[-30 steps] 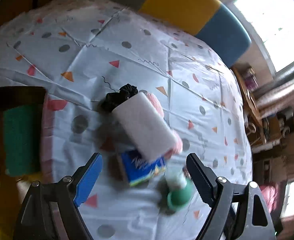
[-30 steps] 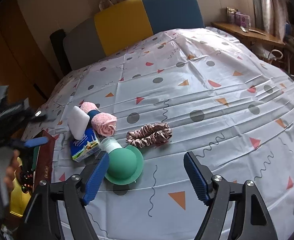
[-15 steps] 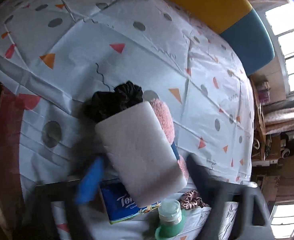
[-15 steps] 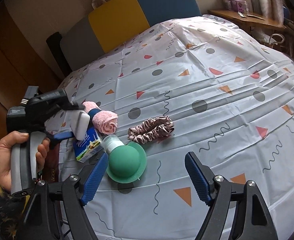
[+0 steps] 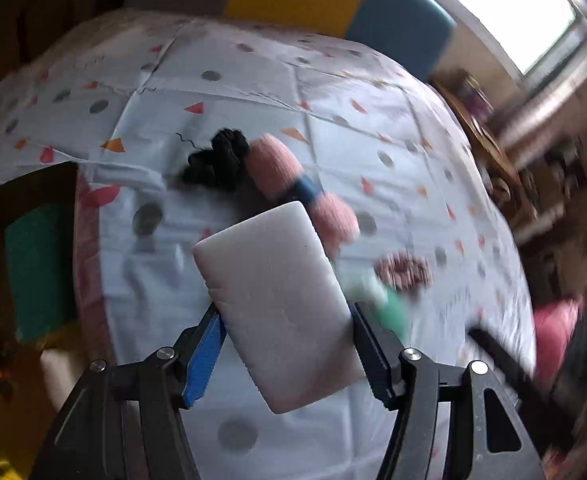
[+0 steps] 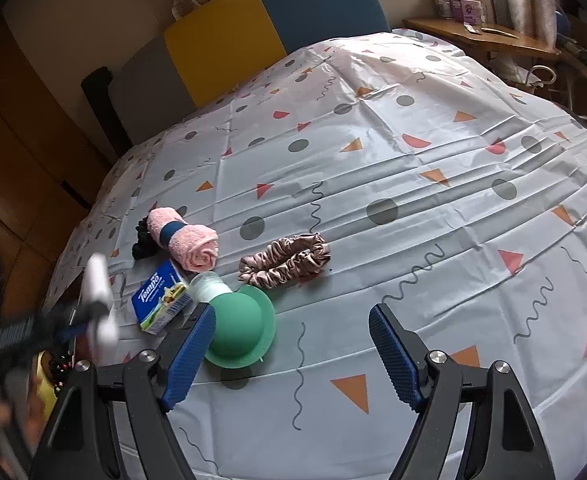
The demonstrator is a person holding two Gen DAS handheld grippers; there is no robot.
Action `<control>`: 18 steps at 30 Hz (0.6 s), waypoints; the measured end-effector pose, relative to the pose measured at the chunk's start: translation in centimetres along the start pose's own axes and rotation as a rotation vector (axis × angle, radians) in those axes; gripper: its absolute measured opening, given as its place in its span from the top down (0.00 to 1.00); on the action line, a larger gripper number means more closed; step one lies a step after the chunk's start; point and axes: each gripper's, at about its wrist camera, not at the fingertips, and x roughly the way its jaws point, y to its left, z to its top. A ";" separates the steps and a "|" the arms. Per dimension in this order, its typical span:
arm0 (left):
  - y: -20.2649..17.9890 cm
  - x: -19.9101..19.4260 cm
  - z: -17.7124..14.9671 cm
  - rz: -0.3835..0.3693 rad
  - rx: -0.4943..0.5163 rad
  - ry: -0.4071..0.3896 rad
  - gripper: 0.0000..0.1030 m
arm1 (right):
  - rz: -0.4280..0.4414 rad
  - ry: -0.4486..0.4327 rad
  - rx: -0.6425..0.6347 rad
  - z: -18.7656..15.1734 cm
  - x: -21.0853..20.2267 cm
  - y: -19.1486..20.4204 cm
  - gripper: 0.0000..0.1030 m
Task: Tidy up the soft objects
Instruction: 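Grasp the white rectangular sponge with the left tool, then lift the white sponge with the left tool while the right tool grasps the green silicone brush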
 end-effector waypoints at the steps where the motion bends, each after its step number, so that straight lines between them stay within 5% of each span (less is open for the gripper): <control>1: -0.5 -0.5 -1.3 0.007 0.041 0.001 0.38 | -0.004 0.000 0.001 0.0 0.0 -0.1 0.23; 9: -4.8 -0.9 -11.7 0.068 0.371 0.032 0.38 | -0.020 -0.004 0.023 -0.2 0.0 -0.6 0.23; 18: -4.9 1.7 -15.2 0.105 0.416 -0.002 0.37 | -0.030 0.003 0.027 -0.2 0.3 -0.9 0.23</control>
